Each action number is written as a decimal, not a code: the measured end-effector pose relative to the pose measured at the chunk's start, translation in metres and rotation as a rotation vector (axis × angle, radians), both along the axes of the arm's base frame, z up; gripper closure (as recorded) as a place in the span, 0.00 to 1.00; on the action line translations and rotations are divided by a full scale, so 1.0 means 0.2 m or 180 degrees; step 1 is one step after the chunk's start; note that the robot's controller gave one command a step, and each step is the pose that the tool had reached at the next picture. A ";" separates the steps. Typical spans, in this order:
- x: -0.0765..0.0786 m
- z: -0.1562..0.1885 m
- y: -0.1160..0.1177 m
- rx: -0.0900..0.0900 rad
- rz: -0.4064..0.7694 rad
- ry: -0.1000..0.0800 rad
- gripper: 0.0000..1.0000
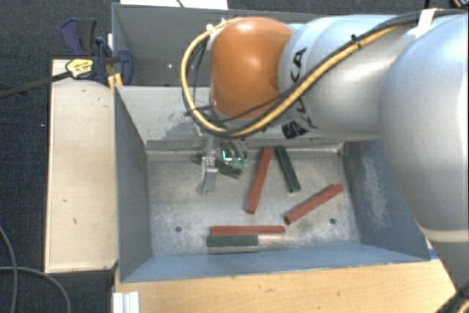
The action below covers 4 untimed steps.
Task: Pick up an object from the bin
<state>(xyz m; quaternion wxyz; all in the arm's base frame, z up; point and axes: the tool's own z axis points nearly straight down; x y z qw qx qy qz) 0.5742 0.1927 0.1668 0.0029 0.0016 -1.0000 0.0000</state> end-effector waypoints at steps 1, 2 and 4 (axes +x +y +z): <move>0.01 0.02 0.00 0.0005 -0.0016 -0.0025 0.00; 0.04 -0.32 -0.18 0.0008 -0.0255 -0.0038 0.00; 0.07 -0.20 -0.26 0.0006 -0.1039 -0.0036 0.00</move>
Offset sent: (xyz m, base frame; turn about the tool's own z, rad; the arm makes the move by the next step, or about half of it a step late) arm 0.0099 -0.0537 -0.0968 0.1178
